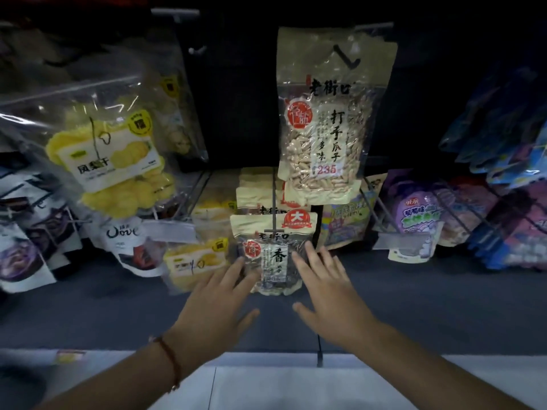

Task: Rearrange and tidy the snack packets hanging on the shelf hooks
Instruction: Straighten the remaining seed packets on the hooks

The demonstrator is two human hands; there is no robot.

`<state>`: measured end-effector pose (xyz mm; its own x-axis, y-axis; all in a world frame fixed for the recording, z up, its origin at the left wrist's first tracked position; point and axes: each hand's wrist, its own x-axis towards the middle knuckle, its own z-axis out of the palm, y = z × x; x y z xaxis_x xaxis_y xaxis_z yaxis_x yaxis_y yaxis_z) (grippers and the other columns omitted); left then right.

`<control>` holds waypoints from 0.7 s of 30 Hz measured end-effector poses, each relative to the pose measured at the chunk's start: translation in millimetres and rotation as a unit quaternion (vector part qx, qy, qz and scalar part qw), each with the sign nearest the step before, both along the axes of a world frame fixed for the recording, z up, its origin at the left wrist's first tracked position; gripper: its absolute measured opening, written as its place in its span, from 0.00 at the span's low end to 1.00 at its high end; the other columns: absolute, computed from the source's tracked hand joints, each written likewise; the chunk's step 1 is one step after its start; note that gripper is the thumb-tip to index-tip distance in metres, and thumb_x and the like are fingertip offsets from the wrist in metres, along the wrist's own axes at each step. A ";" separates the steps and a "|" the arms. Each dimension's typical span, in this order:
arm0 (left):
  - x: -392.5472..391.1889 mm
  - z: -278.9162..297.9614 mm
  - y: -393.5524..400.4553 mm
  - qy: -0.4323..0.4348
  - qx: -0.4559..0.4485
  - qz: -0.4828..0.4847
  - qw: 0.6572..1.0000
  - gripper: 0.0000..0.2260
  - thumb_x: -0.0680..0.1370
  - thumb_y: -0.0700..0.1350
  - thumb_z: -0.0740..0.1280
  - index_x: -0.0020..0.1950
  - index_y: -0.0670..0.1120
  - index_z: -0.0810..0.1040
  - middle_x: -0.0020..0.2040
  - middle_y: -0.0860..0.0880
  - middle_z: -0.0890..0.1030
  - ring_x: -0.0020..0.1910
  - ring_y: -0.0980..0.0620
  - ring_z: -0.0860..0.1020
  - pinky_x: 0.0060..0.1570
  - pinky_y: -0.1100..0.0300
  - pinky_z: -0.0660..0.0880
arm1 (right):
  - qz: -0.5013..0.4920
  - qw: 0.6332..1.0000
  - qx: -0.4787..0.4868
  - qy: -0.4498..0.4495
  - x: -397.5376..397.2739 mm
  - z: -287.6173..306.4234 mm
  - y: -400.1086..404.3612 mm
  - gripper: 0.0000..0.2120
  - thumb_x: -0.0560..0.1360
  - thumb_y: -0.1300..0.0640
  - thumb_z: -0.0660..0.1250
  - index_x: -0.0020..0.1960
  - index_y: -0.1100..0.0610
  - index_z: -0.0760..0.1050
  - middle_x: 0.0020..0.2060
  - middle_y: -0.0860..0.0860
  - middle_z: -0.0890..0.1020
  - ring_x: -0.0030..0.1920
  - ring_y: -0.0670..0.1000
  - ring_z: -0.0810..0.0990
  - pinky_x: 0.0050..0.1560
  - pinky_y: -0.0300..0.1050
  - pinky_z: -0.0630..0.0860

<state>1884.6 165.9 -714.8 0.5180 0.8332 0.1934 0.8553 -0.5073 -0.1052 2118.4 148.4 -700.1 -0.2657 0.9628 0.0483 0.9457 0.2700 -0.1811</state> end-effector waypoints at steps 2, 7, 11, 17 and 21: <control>8.8 -11.5 22.7 0.013 -0.021 0.043 0.999 0.36 0.71 0.64 0.66 0.76 0.53 0.63 0.75 0.41 0.68 0.68 0.37 0.72 0.61 0.42 0.75 | -0.011 1.000 -0.008 -0.004 -7.6 -11.3 12.1 0.40 0.79 0.44 0.60 0.79 0.46 0.36 0.78 0.49 0.35 0.78 0.55 0.35 0.75 0.52 0.36; 36.5 -22.9 53.9 -0.009 -0.030 0.098 0.995 0.38 0.77 0.67 0.57 0.80 0.56 0.44 0.80 0.42 0.41 0.78 0.36 0.49 0.72 0.40 0.59 | -0.053 0.998 -0.011 -0.017 -18.3 -31.6 37.0 0.41 0.78 0.45 0.63 0.79 0.48 0.38 0.79 0.51 0.37 0.78 0.60 0.39 0.76 0.57 0.41; 46.0 -32.9 67.9 -0.019 -0.041 0.117 0.992 0.39 0.78 0.66 0.59 0.79 0.55 0.39 0.79 0.44 0.34 0.78 0.35 0.46 0.73 0.38 0.57 | -0.076 0.997 -0.012 -0.003 -21.5 -42.0 49.8 0.42 0.78 0.47 0.64 0.79 0.48 0.38 0.78 0.51 0.35 0.78 0.60 0.40 0.77 0.57 0.43; 50.1 -42.4 98.2 -0.043 -0.040 0.131 0.990 0.37 0.78 0.64 0.59 0.79 0.55 0.42 0.78 0.46 0.30 0.78 0.36 0.44 0.73 0.38 0.54 | -0.103 0.995 0.001 0.016 -21.7 -50.6 79.6 0.41 0.78 0.48 0.64 0.80 0.48 0.39 0.78 0.48 0.35 0.78 0.60 0.42 0.76 0.57 0.47; 51.7 -50.7 112.0 -0.049 -0.020 0.132 0.990 0.35 0.78 0.63 0.60 0.78 0.56 0.45 0.78 0.44 0.30 0.77 0.35 0.49 0.71 0.38 0.56 | -0.104 0.994 -0.004 0.029 -16.9 -52.6 103.6 0.41 0.78 0.47 0.64 0.80 0.49 0.40 0.78 0.46 0.35 0.78 0.59 0.42 0.76 0.57 0.48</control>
